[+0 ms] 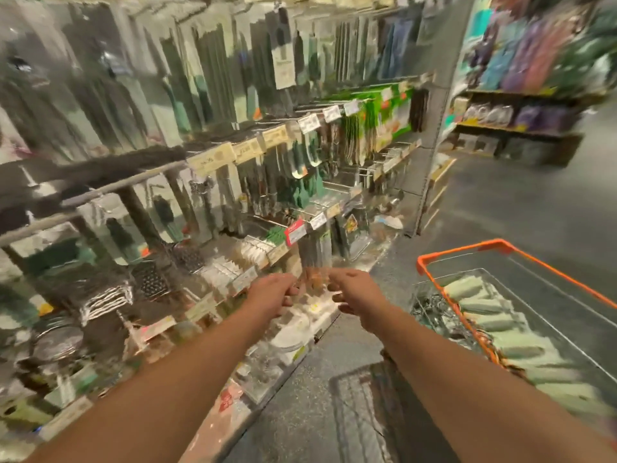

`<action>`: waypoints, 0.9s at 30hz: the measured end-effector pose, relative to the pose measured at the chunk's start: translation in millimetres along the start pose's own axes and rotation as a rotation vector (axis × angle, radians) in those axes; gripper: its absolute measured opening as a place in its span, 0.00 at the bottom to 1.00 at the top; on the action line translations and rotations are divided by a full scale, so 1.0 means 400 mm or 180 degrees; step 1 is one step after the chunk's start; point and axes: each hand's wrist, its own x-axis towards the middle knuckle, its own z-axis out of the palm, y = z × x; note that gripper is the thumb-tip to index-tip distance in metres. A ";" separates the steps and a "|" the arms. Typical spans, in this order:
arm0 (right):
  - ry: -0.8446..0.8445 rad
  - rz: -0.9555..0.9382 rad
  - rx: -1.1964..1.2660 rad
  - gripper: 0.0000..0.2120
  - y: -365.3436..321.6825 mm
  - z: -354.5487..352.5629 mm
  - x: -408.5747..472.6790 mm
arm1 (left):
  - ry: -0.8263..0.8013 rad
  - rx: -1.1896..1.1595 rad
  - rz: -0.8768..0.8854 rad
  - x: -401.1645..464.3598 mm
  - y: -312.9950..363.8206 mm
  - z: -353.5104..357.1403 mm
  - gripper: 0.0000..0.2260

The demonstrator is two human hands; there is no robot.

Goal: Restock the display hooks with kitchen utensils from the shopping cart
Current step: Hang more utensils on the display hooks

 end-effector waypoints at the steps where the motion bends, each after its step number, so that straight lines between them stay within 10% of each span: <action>1: 0.0078 0.0045 0.0026 0.09 0.010 -0.044 0.009 | -0.0102 0.0048 -0.0002 0.016 0.007 0.050 0.05; 27: 0.2265 0.1254 0.0572 0.10 0.277 -0.829 0.224 | -0.2438 0.1485 -0.0005 0.405 0.005 1.023 0.09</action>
